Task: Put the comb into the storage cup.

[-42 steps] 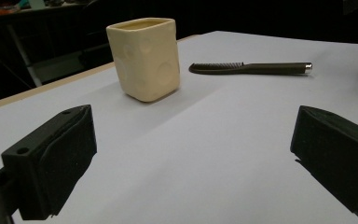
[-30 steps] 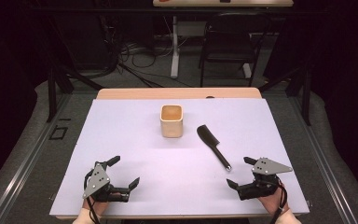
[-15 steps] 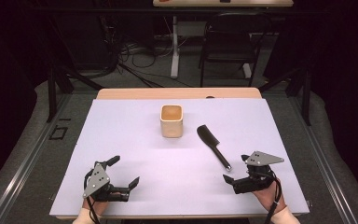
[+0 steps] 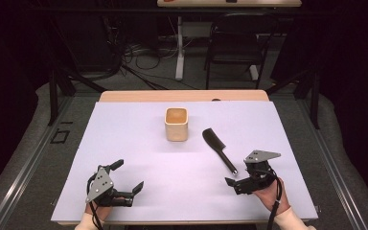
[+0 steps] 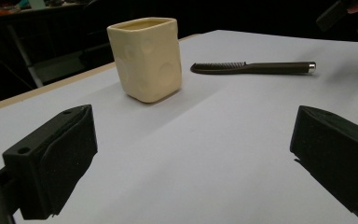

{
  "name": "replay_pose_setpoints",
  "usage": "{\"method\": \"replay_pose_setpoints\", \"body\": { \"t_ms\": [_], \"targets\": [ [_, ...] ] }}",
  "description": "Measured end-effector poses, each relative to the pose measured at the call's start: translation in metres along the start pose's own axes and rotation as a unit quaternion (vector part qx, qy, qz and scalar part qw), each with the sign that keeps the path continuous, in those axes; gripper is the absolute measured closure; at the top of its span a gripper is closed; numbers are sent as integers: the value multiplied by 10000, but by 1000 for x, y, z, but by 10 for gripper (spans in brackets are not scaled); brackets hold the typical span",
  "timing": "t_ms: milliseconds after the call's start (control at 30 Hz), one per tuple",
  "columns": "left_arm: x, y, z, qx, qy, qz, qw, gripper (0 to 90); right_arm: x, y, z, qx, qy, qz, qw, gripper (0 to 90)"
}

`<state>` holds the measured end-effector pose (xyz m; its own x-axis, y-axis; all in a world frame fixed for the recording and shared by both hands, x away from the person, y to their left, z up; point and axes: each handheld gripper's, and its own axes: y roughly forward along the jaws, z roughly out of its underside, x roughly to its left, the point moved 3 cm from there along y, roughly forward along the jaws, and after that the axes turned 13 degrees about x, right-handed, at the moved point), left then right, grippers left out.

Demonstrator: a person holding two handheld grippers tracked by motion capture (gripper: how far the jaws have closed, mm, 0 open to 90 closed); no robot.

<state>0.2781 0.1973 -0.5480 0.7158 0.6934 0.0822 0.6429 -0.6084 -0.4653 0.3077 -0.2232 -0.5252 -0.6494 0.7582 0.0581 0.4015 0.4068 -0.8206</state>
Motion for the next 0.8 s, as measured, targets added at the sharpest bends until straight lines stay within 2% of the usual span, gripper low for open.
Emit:
{"method": "replay_pose_setpoints", "body": {
  "t_ms": [367, 800],
  "targets": [
    [0, 1, -1, 36, 33, -9, 10000, 2, -5, 7, -16, 347, 132, -26, 9993, 0],
    [0, 0, -1, 8, 35, 20, 10000, 1, -11, 21, -39, 858, -8, 93, 9963, 0]
  ]
}}
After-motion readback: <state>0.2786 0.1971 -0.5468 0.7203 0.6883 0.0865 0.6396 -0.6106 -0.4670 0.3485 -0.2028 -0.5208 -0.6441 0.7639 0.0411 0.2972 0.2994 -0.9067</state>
